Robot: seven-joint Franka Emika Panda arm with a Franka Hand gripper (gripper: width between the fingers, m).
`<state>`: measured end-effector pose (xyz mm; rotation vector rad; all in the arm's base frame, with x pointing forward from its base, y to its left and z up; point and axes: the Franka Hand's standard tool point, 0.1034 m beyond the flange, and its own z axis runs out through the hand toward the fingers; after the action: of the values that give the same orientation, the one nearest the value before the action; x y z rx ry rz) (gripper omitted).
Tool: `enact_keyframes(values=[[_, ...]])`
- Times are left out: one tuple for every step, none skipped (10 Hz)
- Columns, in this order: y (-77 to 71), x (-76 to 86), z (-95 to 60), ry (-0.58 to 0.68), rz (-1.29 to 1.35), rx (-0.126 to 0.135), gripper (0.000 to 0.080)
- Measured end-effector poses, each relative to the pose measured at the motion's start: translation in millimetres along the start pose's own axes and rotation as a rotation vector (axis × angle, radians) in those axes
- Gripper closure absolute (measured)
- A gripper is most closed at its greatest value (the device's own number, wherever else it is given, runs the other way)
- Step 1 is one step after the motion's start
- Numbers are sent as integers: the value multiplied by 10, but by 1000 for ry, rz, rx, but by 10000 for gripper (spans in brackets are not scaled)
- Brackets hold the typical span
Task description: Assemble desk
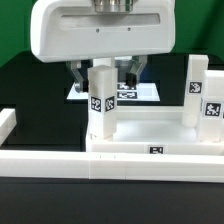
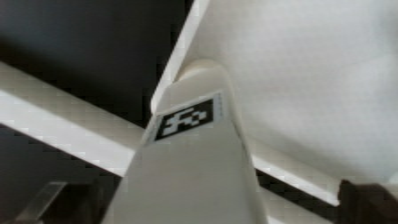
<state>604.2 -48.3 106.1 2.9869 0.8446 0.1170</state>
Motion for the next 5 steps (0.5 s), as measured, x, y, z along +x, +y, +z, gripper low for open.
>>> enact_keyframes(values=[[13,-9,0,-3,-82,-3,150],[29,-21,-1,-4,-122,-2,150],[36,-25,-2,-4,-119,-2,182],[35,-25,-2,-4,-119,-2,182],[36,-26,-2,-4,-118,-2,368]])
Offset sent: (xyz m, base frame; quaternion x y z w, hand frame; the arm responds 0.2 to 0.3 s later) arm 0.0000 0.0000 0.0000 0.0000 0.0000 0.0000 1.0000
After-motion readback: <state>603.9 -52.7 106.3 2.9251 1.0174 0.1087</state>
